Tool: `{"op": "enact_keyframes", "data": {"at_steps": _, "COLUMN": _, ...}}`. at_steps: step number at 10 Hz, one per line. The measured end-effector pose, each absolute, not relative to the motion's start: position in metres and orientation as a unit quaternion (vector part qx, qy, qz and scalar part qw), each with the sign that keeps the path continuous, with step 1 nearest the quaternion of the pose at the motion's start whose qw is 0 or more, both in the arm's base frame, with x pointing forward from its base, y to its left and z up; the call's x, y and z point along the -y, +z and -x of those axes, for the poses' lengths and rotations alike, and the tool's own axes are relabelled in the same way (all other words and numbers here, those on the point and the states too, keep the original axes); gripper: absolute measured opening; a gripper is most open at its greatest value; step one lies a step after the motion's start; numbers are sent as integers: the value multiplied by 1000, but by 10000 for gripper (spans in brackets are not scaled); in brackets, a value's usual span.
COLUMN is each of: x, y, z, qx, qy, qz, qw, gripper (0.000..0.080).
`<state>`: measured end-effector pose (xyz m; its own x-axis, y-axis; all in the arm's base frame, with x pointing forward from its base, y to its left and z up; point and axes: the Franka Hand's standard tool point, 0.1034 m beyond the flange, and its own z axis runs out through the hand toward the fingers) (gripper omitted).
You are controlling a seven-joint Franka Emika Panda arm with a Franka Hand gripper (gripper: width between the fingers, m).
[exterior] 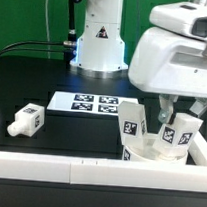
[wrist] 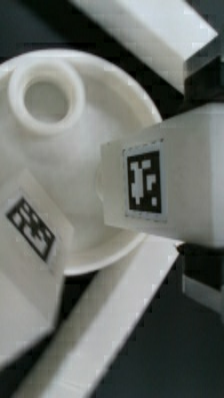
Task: Assemble stool
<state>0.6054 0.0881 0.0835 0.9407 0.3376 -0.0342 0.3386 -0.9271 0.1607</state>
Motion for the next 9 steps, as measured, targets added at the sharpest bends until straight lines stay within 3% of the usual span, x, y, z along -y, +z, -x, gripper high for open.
{"op": "enact_keyframes", "data": {"at_steps": 3, "x": -95, "y": 88, "z": -611, "qx": 104, "qy": -11, "qz": -994, "qw": 15, "gripper": 337}}
{"op": "enact_keyframes", "data": {"at_steps": 4, "x": -92, "y": 88, "z": -612, "qx": 141, "qy": -12, "qz": -990, "qw": 5, "gripper": 337}}
{"op": "enact_keyframes", "data": {"at_steps": 8, "x": -94, "y": 87, "z": -611, "qx": 247, "qy": -13, "qz": -969, "qw": 5, "gripper": 337}}
{"op": "enact_keyframes", "data": {"at_steps": 9, "x": -92, "y": 86, "z": -611, "qx": 340, "qy": -20, "qz": -940, "qw": -8, "gripper": 337}}
